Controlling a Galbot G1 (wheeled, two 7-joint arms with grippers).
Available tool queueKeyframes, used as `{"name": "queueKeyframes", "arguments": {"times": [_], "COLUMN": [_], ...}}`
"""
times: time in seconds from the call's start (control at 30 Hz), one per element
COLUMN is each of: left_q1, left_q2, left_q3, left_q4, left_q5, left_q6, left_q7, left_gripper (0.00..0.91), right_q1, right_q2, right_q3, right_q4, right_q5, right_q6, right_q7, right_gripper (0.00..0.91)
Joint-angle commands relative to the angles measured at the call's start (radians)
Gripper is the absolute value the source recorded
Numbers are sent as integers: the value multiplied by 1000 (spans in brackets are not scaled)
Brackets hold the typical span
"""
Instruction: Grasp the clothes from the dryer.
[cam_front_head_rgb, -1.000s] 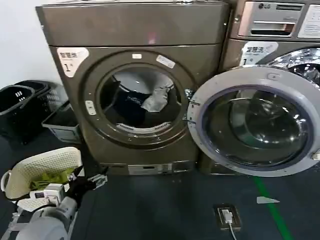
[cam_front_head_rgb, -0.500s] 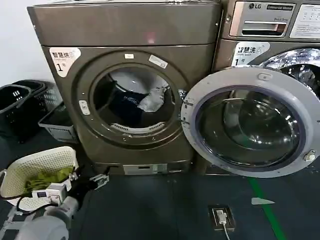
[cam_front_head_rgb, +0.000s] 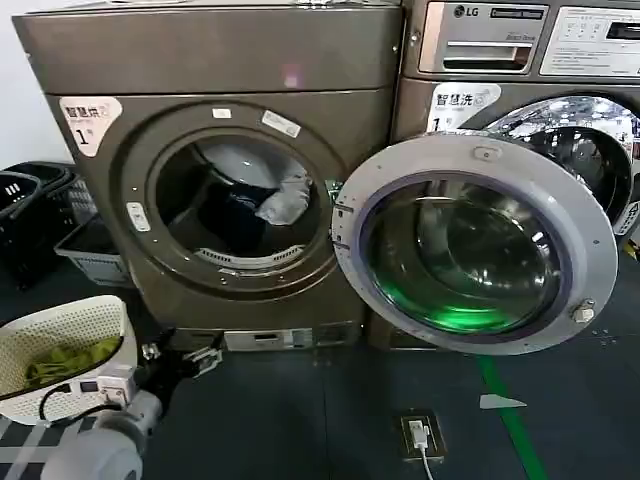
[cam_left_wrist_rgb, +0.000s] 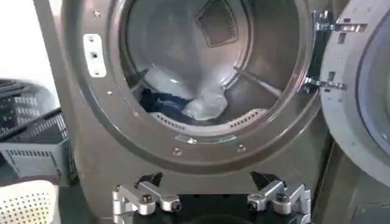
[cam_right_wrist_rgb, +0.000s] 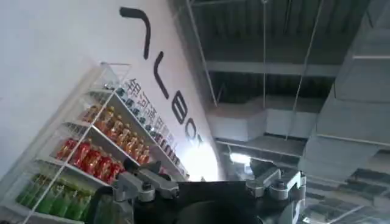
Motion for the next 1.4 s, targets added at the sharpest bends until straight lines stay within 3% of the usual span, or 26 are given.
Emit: {"name": "queueKeyframes", "arguments": {"times": [0.03,0.33,1.4], "left_q1": [-10,-18,-42], "left_q2": [0,2,-3], "left_q3": [10,21,50], "left_q4": [4,1,-1], "left_q5": [14,26,35], "left_q6": [-17,-57,-65], "left_q7": [3,4,5], "left_gripper": [907,907,907], "right_q1": [2,-10,-33], "right_q2": [1,4,4], "right_q3": [2,11,48], "right_q4": [0,4,1], "right_q5": [4,12,52], "right_q6": [17,21,39], "right_q7": [-2,-4,-17], "right_gripper": [907,907,907]}}
